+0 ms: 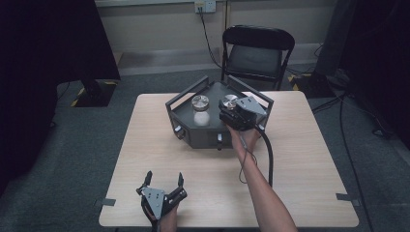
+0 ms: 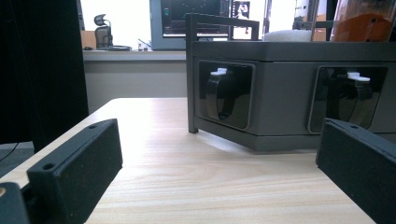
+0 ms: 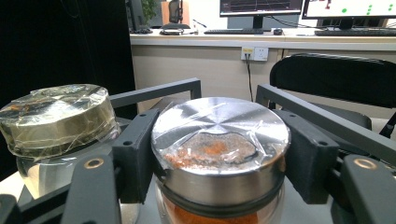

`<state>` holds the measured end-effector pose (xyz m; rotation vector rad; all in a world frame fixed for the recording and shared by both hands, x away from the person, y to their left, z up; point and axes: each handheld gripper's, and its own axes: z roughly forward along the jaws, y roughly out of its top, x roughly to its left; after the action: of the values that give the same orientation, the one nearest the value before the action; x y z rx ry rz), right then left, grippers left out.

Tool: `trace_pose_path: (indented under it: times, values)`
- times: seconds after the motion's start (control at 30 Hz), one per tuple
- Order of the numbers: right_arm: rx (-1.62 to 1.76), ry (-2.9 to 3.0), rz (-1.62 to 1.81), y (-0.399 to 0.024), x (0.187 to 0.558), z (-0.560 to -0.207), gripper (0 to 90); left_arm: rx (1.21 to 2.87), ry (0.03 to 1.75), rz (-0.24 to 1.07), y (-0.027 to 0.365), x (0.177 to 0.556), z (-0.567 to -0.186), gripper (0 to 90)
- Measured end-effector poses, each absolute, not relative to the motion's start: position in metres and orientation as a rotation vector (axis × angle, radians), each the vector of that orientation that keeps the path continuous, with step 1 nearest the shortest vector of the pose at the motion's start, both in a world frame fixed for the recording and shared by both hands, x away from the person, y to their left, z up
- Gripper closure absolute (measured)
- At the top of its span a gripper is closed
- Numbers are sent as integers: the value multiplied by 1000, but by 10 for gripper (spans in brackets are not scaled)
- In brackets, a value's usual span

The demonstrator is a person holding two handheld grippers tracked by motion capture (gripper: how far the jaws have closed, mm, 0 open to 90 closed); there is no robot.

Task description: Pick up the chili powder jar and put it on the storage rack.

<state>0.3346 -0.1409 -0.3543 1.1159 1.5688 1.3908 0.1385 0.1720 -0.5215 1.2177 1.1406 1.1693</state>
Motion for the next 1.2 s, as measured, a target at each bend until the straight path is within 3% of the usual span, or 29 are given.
trace_pose_path:
  times: [0.1,0.27,0.33,1.2]
  values:
    - [1112,1572,1383,-141,334,-354,311,1216,1141,1168,172,139,-522,0]
    - [1053,1502,1392,-138,330,-363,55,1216,1141,1168,172,139,-522,0]
    - [1047,1479,1412,-140,330,-364,0,1217,1141,1168,172,139,-522,0]
    - [1026,1476,1485,-163,309,-366,0,1217,1143,1171,172,138,-521,0]
